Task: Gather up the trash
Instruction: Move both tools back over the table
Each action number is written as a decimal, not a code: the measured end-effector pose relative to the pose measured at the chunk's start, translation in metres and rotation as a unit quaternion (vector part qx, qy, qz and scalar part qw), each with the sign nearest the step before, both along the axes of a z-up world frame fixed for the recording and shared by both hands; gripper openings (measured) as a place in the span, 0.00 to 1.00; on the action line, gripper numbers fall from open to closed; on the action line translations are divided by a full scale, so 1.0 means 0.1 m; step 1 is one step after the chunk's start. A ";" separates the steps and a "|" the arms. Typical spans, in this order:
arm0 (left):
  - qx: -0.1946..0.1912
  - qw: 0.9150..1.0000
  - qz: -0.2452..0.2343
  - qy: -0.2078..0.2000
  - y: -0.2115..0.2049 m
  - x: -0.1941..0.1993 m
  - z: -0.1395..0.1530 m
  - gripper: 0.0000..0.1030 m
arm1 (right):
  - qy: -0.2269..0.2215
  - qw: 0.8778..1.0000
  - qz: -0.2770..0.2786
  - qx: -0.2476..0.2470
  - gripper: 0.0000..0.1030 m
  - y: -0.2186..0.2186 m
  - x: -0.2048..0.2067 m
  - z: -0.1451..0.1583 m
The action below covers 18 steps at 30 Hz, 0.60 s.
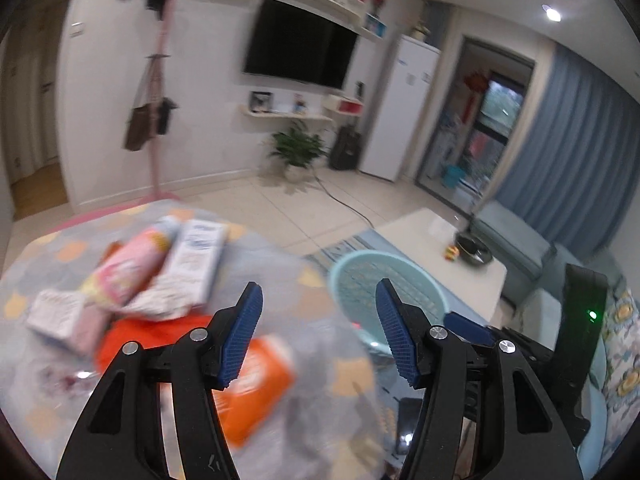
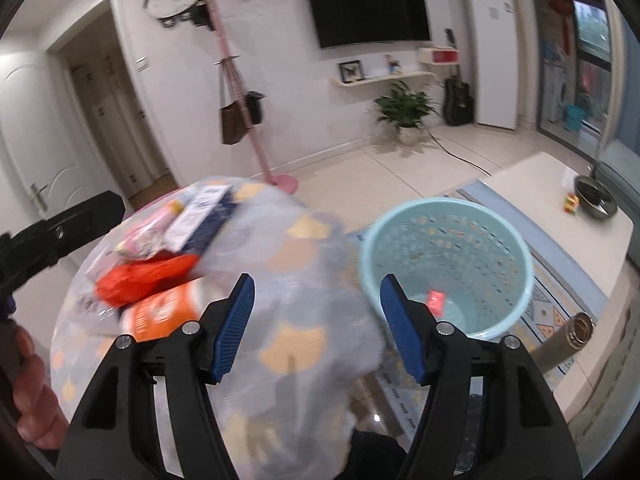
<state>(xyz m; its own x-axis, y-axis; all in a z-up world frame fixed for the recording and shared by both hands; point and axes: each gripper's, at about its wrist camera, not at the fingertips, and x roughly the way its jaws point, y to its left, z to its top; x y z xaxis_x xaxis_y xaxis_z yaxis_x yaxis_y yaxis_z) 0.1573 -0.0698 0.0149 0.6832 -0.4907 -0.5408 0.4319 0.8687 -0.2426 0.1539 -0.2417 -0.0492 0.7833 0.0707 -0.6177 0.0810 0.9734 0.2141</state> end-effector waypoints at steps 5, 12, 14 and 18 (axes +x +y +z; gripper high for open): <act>0.000 0.997 0.081 0.008 0.78 -0.06 -0.09 0.56 | -0.002 0.999 0.043 -0.001 0.78 0.53 -0.10 -0.04; 0.004 0.980 0.189 0.054 1.78 0.03 -0.44 0.61 | 0.024 0.993 0.105 -0.049 0.85 1.38 -0.16 -0.31; 0.002 0.976 0.206 0.070 1.99 0.08 -0.56 0.61 | 0.030 0.992 0.103 -0.071 0.87 1.56 -0.15 -0.39; 0.000 0.971 0.217 0.097 2.17 0.19 -0.74 0.61 | 0.046 0.989 0.098 -0.101 0.87 1.76 -0.11 -0.55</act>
<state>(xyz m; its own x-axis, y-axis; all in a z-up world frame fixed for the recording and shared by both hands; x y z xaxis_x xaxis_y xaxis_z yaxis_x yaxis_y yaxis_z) 0.1760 0.1470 -0.0593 0.7113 -0.1793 -0.6796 -0.0284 0.9588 -0.2827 0.1431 -0.0659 -0.1040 0.7067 0.0831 -0.7026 -0.1034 0.9945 0.0136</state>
